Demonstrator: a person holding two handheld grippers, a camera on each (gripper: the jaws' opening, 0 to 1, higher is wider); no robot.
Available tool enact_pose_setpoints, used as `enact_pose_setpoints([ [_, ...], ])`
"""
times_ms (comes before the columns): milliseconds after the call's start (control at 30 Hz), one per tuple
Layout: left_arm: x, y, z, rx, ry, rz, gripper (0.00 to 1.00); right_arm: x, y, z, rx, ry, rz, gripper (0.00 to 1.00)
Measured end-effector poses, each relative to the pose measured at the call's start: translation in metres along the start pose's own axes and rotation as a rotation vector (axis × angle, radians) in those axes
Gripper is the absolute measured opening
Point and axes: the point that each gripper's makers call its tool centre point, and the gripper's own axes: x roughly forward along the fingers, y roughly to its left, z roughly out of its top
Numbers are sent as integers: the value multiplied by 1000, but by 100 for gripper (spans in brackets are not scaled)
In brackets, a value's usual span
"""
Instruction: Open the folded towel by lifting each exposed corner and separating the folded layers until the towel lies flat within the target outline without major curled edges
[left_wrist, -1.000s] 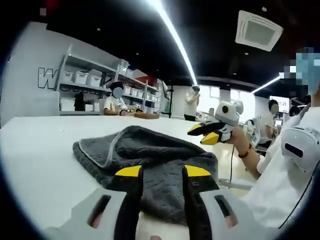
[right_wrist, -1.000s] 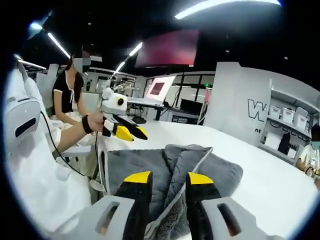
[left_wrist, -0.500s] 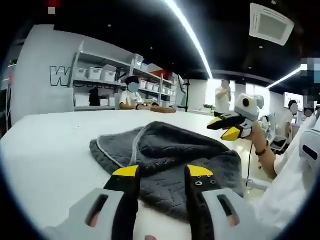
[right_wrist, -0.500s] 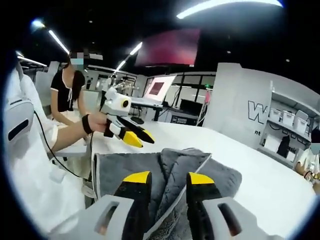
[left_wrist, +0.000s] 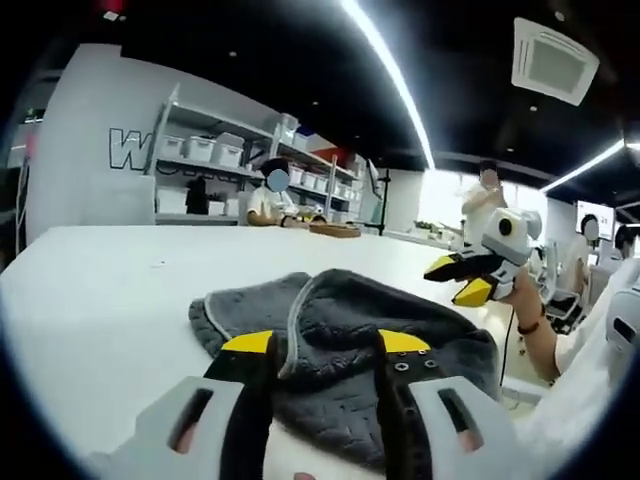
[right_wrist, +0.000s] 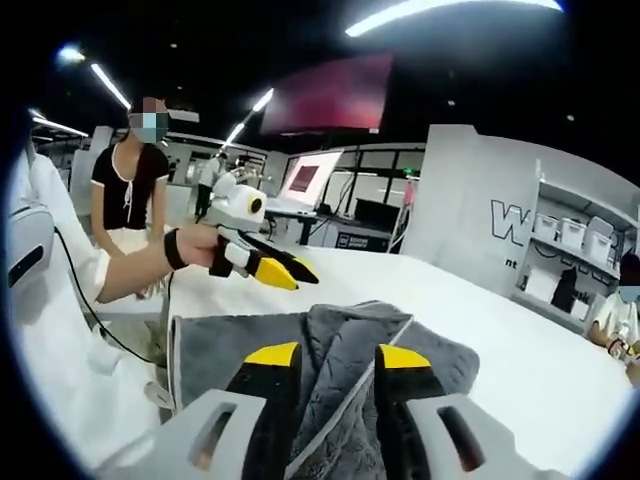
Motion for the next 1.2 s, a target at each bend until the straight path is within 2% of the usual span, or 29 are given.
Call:
enact_pose_setpoints([
  [100, 4, 0, 0, -5, 1, -3, 37, 3, -3, 0, 5, -1, -5, 25],
  [167, 4, 3, 0, -10, 0, 13, 37, 4, -3, -1, 2, 3, -5, 25],
  [233, 5, 10, -1, -18, -5, 55, 36, 7, -4, -2, 2, 8, -12, 25],
  [300, 7, 11, -1, -8, -4, 63, 36, 10, -4, -2, 0, 11, -7, 25],
  [433, 10, 14, 0, -38, -13, 63, 36, 14, -7, -5, -21, 36, -24, 25],
  [533, 14, 20, -3, -42, 7, 75, 35, 17, -5, -3, -8, 27, -11, 25],
  [733, 18, 27, -4, -56, 6, 83, 35, 22, -5, -3, -13, 34, -3, 25],
  [933, 25, 35, -12, -81, 24, 92, 34, 24, -7, -2, -12, 36, -6, 26],
  [1200, 33, 46, -12, -99, 32, 97, 34, 28, -9, -4, -2, 40, -4, 26],
])
